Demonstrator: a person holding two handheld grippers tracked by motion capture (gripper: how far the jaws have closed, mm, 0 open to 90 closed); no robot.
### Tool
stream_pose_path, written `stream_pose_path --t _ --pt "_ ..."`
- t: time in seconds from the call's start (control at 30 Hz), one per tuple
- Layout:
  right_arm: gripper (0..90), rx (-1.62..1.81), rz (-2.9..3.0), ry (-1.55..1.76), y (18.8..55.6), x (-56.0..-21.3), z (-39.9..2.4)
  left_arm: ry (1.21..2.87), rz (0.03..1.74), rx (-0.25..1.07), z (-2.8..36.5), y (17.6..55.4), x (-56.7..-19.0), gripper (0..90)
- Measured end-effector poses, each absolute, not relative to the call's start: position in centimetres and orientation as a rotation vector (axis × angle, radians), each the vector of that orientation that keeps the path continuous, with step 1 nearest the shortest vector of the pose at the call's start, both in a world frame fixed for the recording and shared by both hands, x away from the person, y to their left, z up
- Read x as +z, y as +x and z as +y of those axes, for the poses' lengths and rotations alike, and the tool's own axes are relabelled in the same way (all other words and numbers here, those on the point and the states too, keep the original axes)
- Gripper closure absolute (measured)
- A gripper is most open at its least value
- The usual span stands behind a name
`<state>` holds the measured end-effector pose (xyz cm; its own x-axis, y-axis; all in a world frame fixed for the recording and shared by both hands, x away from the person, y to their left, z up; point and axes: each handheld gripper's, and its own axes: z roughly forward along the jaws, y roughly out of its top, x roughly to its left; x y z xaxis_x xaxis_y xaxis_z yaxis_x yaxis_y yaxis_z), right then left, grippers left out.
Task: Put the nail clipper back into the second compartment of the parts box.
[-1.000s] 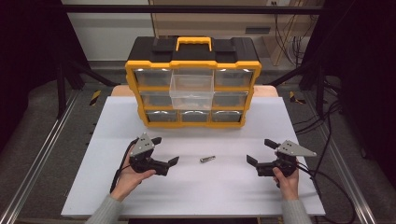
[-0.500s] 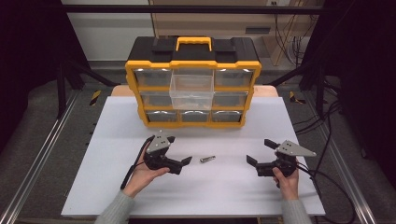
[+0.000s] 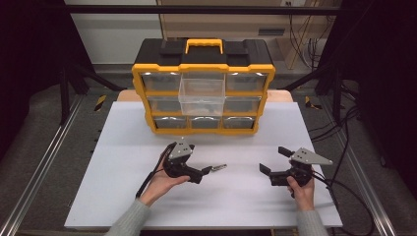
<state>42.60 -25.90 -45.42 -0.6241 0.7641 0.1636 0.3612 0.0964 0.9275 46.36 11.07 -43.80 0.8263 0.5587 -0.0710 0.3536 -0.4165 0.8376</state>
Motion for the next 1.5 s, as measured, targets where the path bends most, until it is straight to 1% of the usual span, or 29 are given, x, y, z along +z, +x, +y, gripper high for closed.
stream_pose_path --t 0.57,0.8,1.03,1.1,1.13,1.2,1.23,1.3,1.37,1.4,1.43,1.5 --pt "0.5 1.542 2.023 1.108 42.6 -45.4 -25.9 2.158 0.676 0.233 8.2 47.4 -45.7 4.8" --pt "0.5 1.544 2.027 1.116 42.6 -45.5 -25.9 2.204 0.685 0.221 7.2 47.8 -46.8 9.3" --pt "0.5 1.544 2.028 1.114 42.6 -45.5 -25.9 2.226 0.704 0.218 6.9 48.0 -47.5 16.5" --pt "0.5 1.543 2.031 1.117 42.6 -45.5 -25.9 2.236 0.698 0.212 6.8 48.0 -47.7 21.9" --pt "0.5 1.544 2.031 1.118 42.6 -45.5 -25.9 2.243 0.692 0.210 6.7 47.9 -47.8 21.9" --pt "0.5 1.543 2.032 1.118 42.6 -45.5 -25.9 2.259 0.684 0.205 6.5 47.9 -48.0 25.5" --pt "0.5 1.544 2.032 1.119 42.6 -45.5 -25.9 2.262 0.683 0.202 6.4 47.9 -48.1 29.0" --pt "0.5 1.543 2.032 1.119 42.6 -45.5 -25.9 2.277 0.679 0.200 6.3 47.8 -48.3 32.8" --pt "0.5 1.542 2.032 1.116 42.6 -45.5 -25.9 2.279 0.681 0.204 6.3 47.8 -48.3 36.2" --pt "0.5 1.543 2.033 1.119 42.6 -45.5 -25.9 2.282 0.684 0.203 6.2 47.8 -48.3 36.2" --pt "0.5 1.543 2.033 1.119 42.6 -45.5 -25.9 2.282 0.687 0.195 6.3 47.8 -48.3 40.8" --pt "0.5 1.543 2.033 1.119 42.6 -45.5 -25.9 2.289 0.691 0.197 6.3 47.8 -48.3 43.7"
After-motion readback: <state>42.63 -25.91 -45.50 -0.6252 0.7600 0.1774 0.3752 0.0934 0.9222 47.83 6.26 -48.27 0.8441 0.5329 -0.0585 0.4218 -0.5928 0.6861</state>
